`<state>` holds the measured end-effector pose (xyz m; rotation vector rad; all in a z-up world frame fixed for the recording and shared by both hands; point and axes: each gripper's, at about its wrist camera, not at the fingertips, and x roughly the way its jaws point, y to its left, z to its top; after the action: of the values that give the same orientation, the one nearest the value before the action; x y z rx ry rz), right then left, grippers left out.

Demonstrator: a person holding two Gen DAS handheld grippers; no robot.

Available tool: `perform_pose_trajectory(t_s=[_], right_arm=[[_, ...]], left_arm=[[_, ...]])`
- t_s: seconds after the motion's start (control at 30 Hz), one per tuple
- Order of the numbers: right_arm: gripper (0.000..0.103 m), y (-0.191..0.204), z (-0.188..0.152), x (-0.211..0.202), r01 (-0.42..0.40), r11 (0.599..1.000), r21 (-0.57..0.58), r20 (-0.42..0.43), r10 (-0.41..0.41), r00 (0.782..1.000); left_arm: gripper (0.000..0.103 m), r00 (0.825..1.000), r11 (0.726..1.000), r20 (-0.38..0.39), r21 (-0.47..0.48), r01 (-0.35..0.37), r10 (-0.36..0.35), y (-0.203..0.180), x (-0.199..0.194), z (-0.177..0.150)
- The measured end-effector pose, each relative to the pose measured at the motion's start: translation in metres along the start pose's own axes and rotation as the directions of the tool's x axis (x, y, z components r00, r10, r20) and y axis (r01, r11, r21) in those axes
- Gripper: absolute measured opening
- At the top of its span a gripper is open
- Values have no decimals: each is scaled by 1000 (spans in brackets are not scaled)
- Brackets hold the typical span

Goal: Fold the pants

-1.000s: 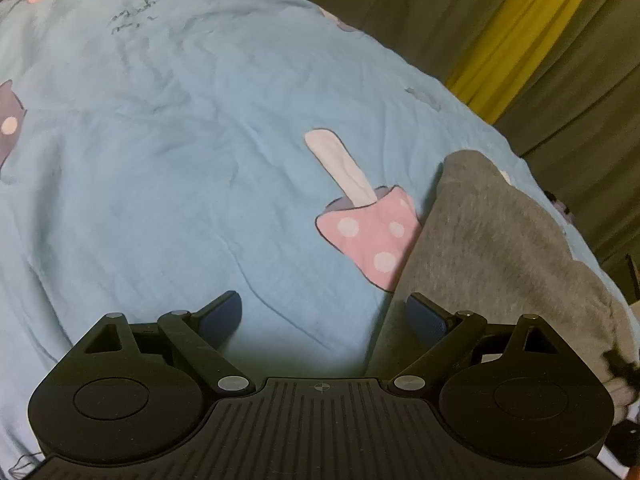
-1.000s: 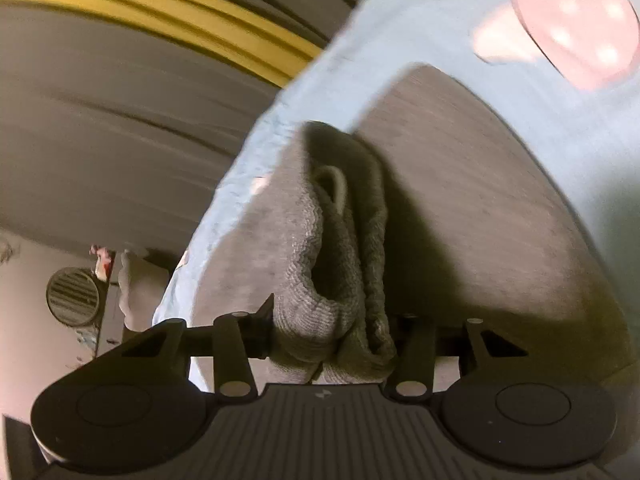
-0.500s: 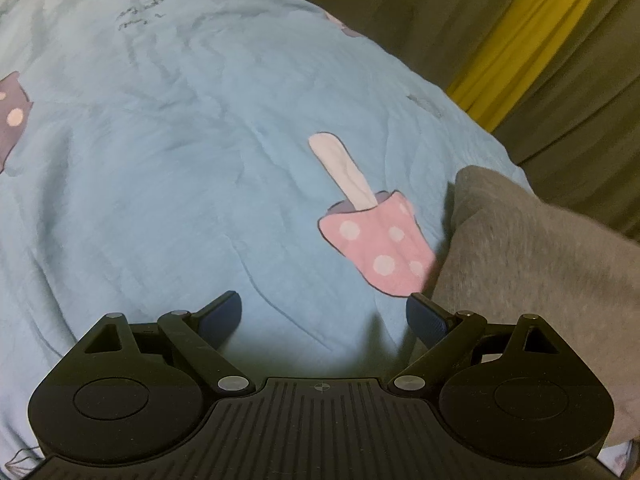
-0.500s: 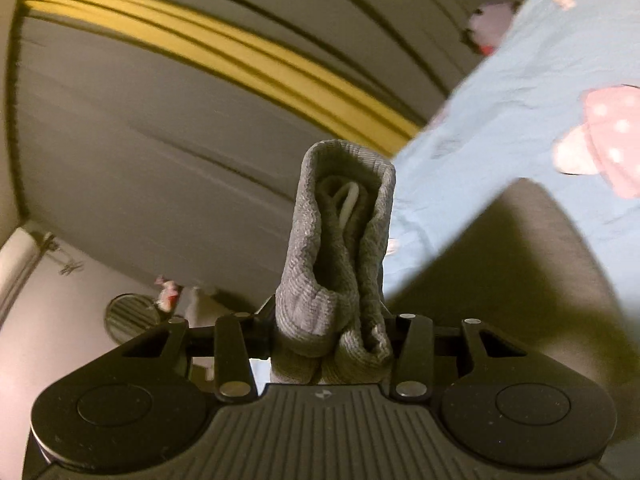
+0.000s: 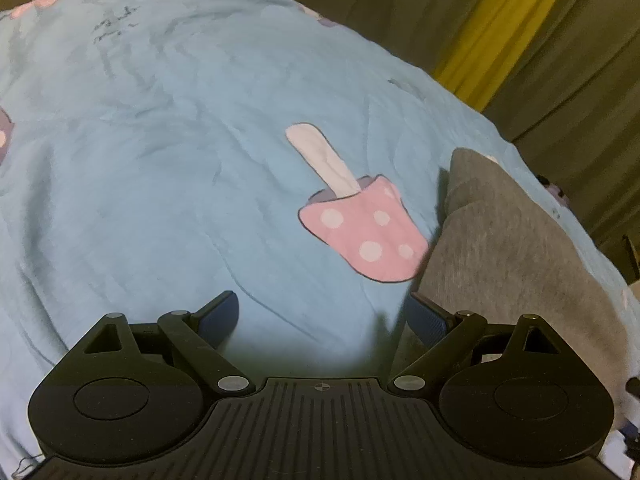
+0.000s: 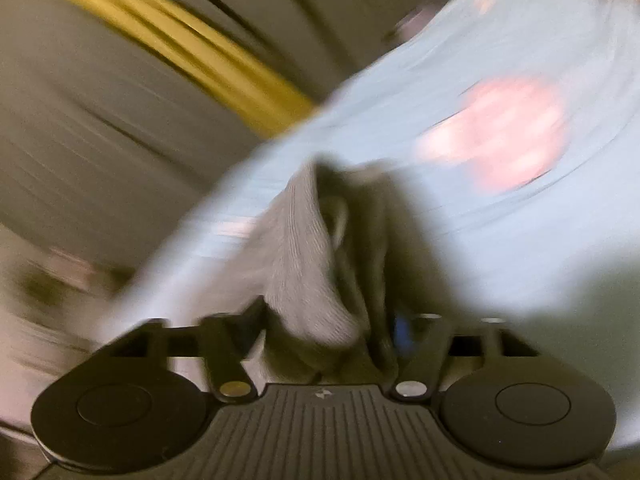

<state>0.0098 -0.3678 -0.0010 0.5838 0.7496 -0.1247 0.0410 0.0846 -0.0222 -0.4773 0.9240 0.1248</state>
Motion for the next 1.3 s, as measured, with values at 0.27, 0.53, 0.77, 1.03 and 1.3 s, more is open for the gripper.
perform_pose_trajectory(t_s=[0.27,0.53,0.77,1.03,1.3], right_arm=[[98,-10,-4,13,-116,993,23,-61,117,991],[99,-16,-7,40,-108,992,70,-166,118,979],[99,-36,-4,51,-183,967,177,-216,220,951],[99,-65,5,60,-299,903,308,-237,378,895],[99,-104,14,75,-447,779,440,-229,579,782]], left_arm=[[95,1000,996,-7,85,-15,15,-15,3,-4],[95,1000,996,-15,93,-4,5,-20,6,-3],[97,990,983,-22,115,141,-139,-28,11,3],[97,907,928,-218,14,371,-359,-35,55,22],[101,798,841,-328,19,540,-505,-52,91,34]])
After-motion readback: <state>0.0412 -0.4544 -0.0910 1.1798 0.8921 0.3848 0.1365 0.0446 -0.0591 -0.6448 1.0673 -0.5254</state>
